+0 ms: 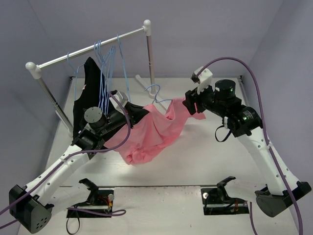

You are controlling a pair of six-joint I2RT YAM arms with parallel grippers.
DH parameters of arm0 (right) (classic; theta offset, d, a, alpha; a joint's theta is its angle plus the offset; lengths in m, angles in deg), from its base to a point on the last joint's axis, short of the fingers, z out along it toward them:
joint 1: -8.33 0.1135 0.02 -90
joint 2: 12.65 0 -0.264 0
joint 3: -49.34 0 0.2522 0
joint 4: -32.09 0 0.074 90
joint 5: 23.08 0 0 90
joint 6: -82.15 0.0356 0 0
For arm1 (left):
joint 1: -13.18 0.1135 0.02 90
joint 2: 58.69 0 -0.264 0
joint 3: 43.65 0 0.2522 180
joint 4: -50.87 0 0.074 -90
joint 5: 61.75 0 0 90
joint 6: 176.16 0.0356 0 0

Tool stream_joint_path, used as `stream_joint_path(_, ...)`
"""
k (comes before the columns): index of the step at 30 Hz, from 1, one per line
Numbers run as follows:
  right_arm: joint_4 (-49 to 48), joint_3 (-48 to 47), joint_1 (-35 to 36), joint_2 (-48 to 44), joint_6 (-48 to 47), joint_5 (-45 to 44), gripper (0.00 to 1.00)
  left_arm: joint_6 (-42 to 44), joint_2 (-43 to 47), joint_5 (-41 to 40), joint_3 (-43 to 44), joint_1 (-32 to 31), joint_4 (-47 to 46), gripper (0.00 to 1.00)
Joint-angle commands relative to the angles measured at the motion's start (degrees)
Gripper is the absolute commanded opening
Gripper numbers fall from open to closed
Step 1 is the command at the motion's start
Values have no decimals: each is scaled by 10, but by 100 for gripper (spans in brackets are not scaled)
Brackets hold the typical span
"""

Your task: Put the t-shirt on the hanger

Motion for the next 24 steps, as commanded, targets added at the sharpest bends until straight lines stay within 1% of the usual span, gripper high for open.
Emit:
stream_joint_path(1,8,-20,-20,-1,-125,106,55,-19,24,28,21,10,-74,0)
stream_joint_path(4,16,-12,-21,8,-166,129,54,-20,25,37,29,10,-64,0)
stream_joint_path(11,15,-20,-21,34,-211,122,57,-22,33,63,42,10,-32,0)
stream_joint_path(14,15,-27,-21,51,-219,134,57,-22,39,63,49,10,-24,0)
stream_joint_path(19,15,-27,-21,65,-220,179,57,-21,42,71,66,10,-2,0)
stream_joint_path(22,15,-23,-21,68,-221,189,57,-21,38,89,77,10,9,0)
stream_joint_path(24,16,-22,-20,70,-223,192,54,-20,36,108,84,10,23,0)
